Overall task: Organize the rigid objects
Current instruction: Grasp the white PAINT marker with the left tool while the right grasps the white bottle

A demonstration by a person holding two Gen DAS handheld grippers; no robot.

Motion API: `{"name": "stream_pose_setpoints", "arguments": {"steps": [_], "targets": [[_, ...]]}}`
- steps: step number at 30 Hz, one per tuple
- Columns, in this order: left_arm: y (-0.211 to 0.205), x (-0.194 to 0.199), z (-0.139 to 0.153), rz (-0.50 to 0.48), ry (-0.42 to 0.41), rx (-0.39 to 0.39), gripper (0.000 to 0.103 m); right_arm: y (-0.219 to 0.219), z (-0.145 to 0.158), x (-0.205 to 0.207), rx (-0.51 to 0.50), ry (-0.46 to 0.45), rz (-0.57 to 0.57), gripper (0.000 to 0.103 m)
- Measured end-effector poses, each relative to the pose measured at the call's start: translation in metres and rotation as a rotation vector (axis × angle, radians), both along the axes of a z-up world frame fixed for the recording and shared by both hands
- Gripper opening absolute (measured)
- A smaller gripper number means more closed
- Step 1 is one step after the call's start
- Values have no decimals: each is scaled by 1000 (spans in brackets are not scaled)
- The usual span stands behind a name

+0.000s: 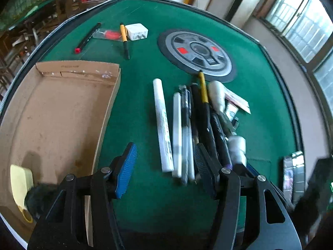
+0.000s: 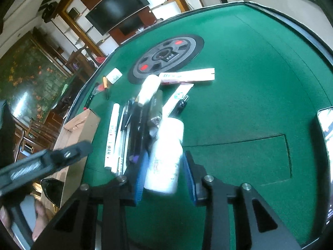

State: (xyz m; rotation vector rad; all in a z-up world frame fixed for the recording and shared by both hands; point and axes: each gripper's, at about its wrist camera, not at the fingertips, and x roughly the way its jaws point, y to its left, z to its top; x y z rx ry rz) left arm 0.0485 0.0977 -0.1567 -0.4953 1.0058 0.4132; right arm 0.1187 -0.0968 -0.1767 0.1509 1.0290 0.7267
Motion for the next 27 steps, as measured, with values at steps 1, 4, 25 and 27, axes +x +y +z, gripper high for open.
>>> {"name": "stream_pose_setpoints", "arguments": {"steps": [1,4,25,27], "targets": [[1,5,-3,1,6,7,58,1,0,-2,-6,-10,2,35],[8,19,-16,16,49,-6,51,2,1,-6,-22,-31,10,35],[-16,-15,-40,-36,130,59,14,2,-5,-10,-23,25,6,35],[-24,-28,-40,-54,125,25,14,-4,-5,-17,-26,32,0,35]]}}
